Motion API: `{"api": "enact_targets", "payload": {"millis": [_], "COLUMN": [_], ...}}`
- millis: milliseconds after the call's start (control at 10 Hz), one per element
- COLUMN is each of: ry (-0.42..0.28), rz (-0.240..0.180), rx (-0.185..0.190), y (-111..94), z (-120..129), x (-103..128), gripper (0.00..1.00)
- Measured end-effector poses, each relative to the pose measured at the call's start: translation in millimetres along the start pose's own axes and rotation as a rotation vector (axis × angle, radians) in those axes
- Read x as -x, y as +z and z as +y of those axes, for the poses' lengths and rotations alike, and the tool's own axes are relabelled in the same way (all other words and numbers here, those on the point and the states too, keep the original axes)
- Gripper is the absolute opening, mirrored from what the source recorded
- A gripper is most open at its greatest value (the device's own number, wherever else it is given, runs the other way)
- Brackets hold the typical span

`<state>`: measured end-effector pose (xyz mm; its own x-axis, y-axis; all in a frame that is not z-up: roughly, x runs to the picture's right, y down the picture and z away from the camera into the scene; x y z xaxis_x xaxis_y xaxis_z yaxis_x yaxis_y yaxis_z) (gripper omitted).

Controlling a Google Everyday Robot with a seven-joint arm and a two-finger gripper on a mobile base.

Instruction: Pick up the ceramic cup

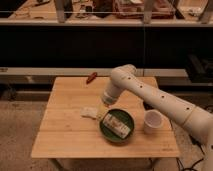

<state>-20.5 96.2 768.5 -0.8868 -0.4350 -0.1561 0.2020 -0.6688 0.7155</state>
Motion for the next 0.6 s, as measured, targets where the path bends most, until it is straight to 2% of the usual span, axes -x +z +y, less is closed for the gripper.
{"api": "enact_targets", "payload": {"millis": [600], "ry": [0.002], "rz": [0.000], "rx": [-0.002], "y": [1.2], "z": [-0.1], "x": [1.3], "gripper": [0.80]}}
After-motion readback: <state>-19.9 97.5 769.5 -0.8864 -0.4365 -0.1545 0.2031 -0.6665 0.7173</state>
